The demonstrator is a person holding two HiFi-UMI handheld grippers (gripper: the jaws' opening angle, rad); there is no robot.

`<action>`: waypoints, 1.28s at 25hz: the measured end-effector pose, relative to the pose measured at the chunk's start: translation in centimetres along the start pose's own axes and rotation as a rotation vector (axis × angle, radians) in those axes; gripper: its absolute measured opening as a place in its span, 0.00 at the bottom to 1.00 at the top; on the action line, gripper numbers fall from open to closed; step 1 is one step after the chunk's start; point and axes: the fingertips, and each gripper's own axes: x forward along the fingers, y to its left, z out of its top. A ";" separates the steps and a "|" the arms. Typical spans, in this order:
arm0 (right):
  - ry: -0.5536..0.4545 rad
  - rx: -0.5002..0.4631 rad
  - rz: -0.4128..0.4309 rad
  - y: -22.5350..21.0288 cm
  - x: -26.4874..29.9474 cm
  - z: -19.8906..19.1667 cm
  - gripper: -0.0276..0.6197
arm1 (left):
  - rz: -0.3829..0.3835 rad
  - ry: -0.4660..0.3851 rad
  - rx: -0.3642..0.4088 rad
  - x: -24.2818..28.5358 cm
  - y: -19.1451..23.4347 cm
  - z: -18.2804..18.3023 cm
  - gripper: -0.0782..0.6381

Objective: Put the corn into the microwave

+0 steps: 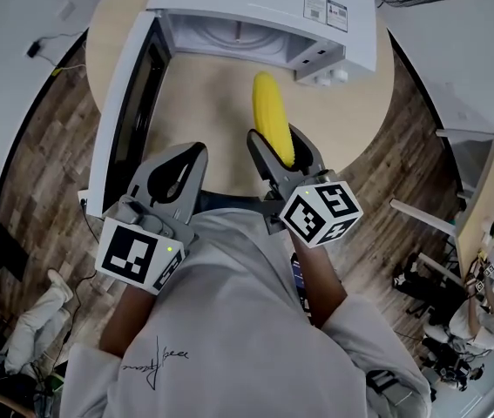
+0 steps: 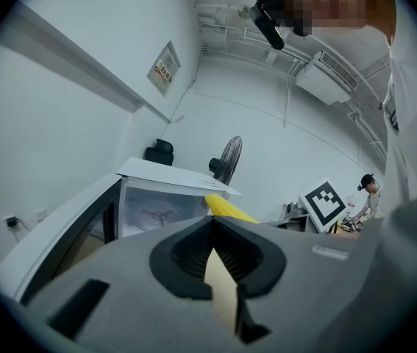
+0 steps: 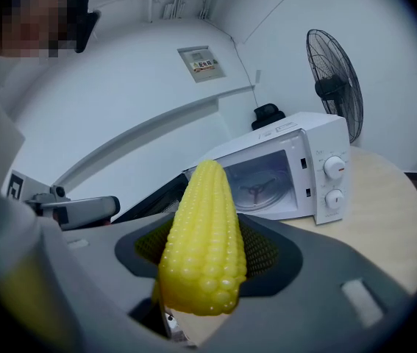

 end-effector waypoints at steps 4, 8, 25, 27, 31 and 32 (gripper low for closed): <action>0.003 -0.001 0.001 -0.7 0.8 0.2 0.45 | 0.000 0.016 -0.005 0.4 0.2 -0.3 0.09; 0.006 -0.007 -0.006 -1.4 1.8 0.2 0.45 | 0.009 0.024 -0.010 0.5 0.5 -0.5 0.09; 0.054 -0.022 -0.049 -4.1 6.4 -1.3 0.45 | 0.037 0.048 -0.026 0.3 1.6 -1.4 0.09; 0.061 -0.024 -0.055 -4.6 6.9 -1.5 0.45 | 0.036 0.050 -0.029 0.3 1.6 -1.5 0.09; 0.078 -0.031 -0.066 -5.4 8.0 -2.0 0.45 | 0.035 0.057 -0.033 0.3 1.7 -1.8 0.09; 0.081 -0.035 -0.071 -5.6 8.3 -2.1 0.45 | 0.034 0.057 -0.034 0.4 1.7 -1.8 0.09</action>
